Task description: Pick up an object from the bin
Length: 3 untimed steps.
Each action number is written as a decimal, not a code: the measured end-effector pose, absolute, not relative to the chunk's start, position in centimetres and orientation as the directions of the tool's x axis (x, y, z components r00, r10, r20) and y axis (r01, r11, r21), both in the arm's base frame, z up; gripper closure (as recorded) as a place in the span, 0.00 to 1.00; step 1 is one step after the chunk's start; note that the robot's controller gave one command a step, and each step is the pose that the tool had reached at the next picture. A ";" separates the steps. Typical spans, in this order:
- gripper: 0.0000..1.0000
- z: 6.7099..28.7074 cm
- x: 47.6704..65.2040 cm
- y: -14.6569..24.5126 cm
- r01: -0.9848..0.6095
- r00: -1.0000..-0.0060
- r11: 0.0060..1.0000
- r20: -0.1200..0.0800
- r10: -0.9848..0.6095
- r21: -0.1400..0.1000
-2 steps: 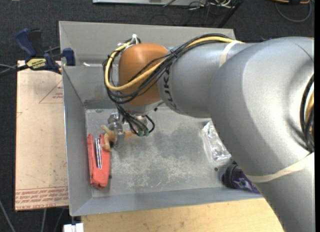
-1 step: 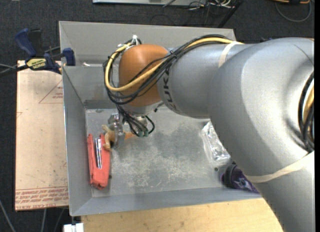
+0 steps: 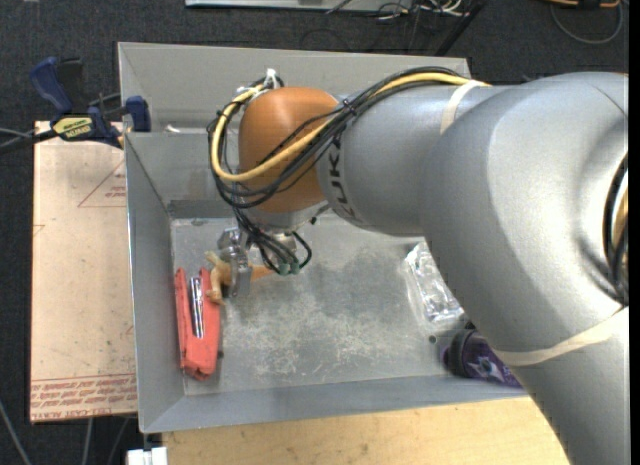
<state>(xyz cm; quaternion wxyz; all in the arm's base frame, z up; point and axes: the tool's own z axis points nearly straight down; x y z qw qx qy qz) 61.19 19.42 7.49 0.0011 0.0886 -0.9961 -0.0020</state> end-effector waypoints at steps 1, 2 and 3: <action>1.00 9.5 61.1 19.4 -0.178 -0.984 0.984 0.003 -0.178 0.004; 1.00 11.5 61.2 19.5 -0.177 -0.984 0.984 0.000 -0.177 0.004; 1.00 13.5 61.3 19.5 -0.177 -0.984 0.984 -0.002 -0.177 0.005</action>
Offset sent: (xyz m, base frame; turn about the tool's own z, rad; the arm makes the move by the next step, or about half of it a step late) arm 0.0001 0.0001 0.0846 0.0000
